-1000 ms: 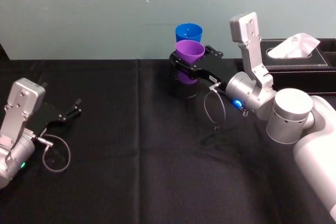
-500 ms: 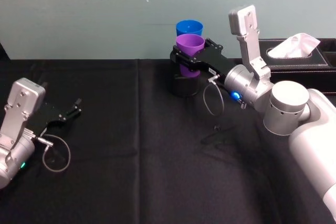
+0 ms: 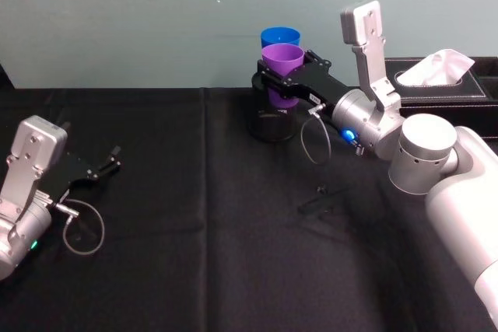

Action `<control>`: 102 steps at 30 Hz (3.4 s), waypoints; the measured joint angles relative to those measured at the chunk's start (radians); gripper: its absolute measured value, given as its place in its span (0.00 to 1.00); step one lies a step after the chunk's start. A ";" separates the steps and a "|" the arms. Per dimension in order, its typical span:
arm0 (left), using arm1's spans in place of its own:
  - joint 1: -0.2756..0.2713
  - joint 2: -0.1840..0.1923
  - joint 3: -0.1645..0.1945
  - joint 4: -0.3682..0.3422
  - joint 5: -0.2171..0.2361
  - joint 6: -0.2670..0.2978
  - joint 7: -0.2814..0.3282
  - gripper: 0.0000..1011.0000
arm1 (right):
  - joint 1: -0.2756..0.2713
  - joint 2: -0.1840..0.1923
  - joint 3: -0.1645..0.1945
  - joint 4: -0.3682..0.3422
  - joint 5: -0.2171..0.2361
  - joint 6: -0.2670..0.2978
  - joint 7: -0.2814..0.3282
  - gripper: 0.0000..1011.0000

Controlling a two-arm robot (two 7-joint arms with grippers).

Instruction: Pick up one cup with a gripper and tap it against the other cup.

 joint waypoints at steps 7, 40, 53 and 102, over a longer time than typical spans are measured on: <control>0.000 0.000 0.000 0.000 0.000 0.000 0.000 0.99 | 0.000 0.000 0.000 0.000 0.000 0.000 0.000 0.73; 0.000 0.000 0.000 0.000 0.000 0.000 0.000 0.99 | 0.000 0.001 -0.002 0.000 0.001 0.001 0.000 0.73; 0.000 0.000 0.000 0.000 0.000 0.000 0.000 0.99 | 0.000 0.001 -0.002 0.000 0.001 0.001 0.000 0.73; 0.000 0.000 0.000 0.000 0.000 0.000 0.000 0.99 | 0.000 0.001 -0.002 0.000 0.001 0.001 0.000 0.73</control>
